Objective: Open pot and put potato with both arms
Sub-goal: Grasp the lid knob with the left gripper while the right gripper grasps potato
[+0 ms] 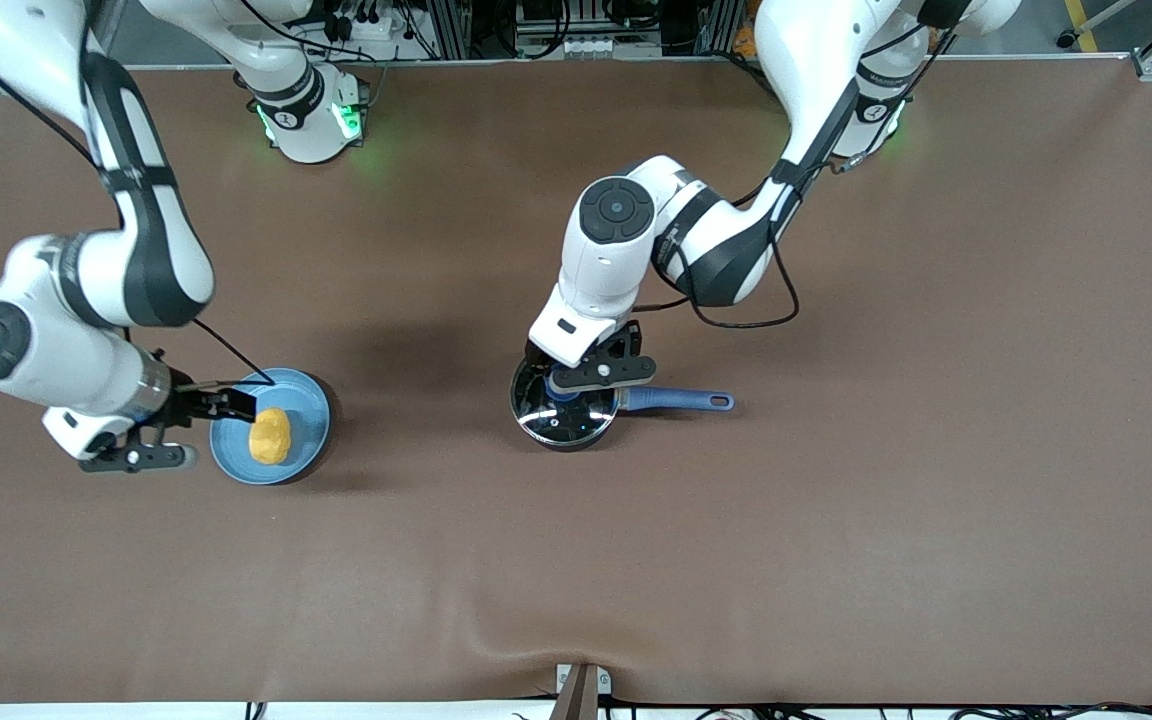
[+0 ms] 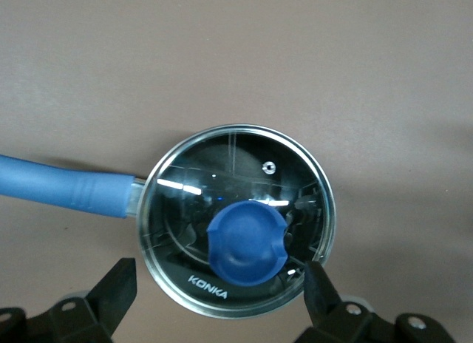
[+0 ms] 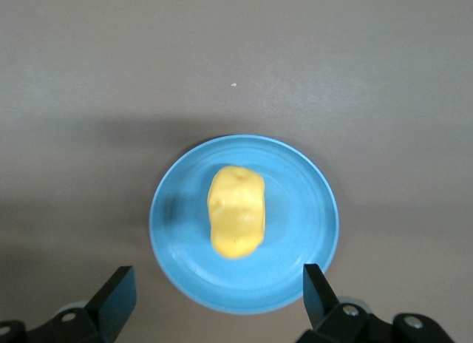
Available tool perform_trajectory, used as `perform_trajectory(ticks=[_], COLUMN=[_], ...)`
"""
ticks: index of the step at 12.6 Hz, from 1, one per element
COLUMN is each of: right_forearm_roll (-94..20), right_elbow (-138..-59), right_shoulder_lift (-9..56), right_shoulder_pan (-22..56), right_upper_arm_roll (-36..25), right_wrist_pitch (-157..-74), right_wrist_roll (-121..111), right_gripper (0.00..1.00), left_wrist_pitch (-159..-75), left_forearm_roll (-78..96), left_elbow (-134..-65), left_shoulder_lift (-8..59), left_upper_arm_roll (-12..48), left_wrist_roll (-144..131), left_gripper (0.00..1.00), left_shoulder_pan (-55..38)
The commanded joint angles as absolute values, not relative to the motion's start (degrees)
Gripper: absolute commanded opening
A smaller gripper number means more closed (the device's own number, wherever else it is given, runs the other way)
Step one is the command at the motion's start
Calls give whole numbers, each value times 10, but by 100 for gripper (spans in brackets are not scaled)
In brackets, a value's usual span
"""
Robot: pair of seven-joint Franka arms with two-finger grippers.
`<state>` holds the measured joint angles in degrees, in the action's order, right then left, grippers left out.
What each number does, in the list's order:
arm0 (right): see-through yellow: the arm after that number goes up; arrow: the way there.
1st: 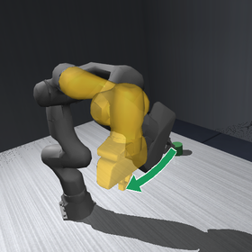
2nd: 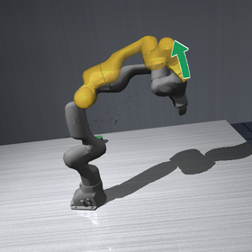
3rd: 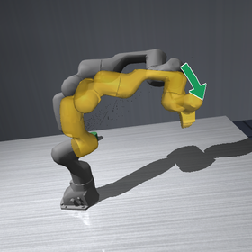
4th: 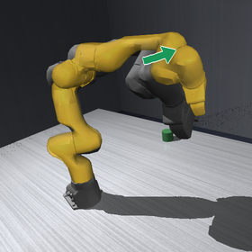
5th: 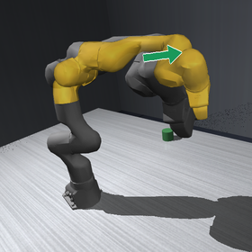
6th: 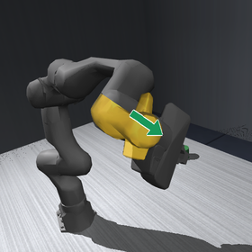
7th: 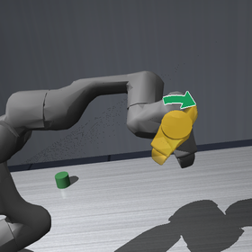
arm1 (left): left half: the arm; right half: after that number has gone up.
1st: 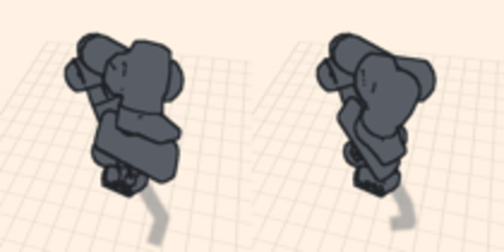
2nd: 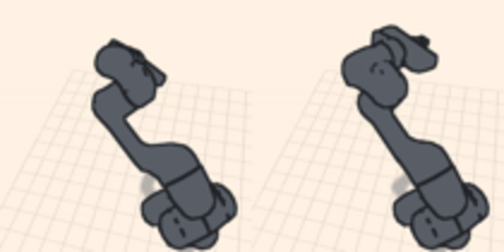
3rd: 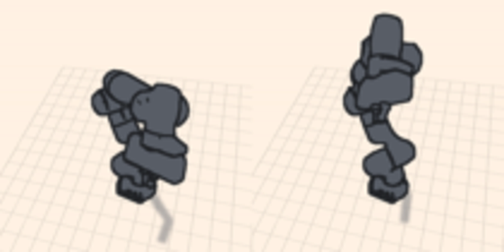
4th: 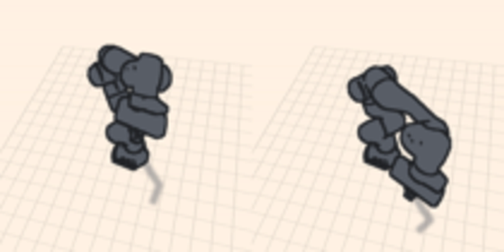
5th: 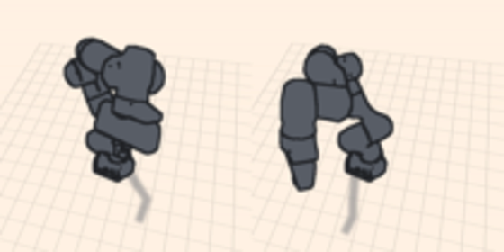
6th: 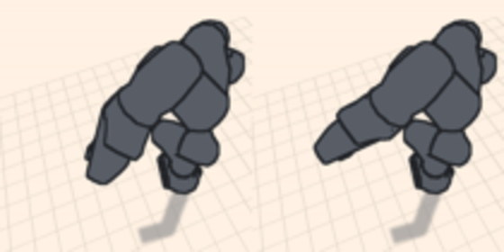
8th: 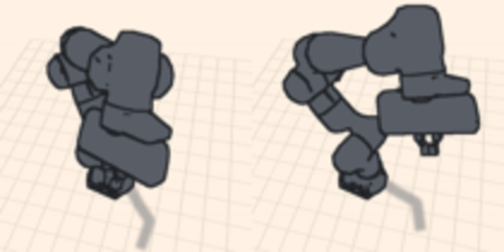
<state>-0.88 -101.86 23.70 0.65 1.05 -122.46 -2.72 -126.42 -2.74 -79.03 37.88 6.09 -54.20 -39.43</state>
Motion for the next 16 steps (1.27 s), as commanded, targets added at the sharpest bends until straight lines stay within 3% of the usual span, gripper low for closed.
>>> perform_trajectory(ticks=[1,5,9,10,11,13,14,15,16], right_forearm_roll=[-15,-15,-36,-36,-35,-35,-35,-36,-37], right_elbow=[-1009,-1010,-1010,-1009,-1007,-1005,-1003,-998,-992], right_shoulder_lift=[300,358,370,370,370,369,367,365,364], right_shoulder_pan=[2,2,8,10,9,11,11,11,11], right_upper_arm_roll=[10,10,10,10,10,11,13,17,18], right_wrist_pitch=[-1264,-1306,-1302,-1296,-1282,-1267,-1267,-1265,-1256], right_wrist_roll=[-46,-45,-37,-38,-44,-46,-47,-43,-40], right_gripper=[100,100,100,81,48,15,9,9,8], left_wrist_pitch=[-1279,-1280,-1281,-1281,-1294,-1301,-1301,-1301,-1301], left_forearm_roll=[-43,-45,-44,-44,-44,-44,-44,-44,-44], left_elbow=[-768,-766,-741,-732,-732,-732,-732,-732,-732], left_shoulder_lift=[410,425,448,453,456,461,464,465,466], left_upper_arm_roll=[47,28,11,11,11,11,11,11,11], left_wrist_roll=[-558,-558,-560,-562,-562,-562,-560,-561,-562], left_gripper=[100,100,100,100,100,100,98,91,79], left_shoulder_pan=[-415,-431,-448,-448,-448,-448,-448,-448,-448])
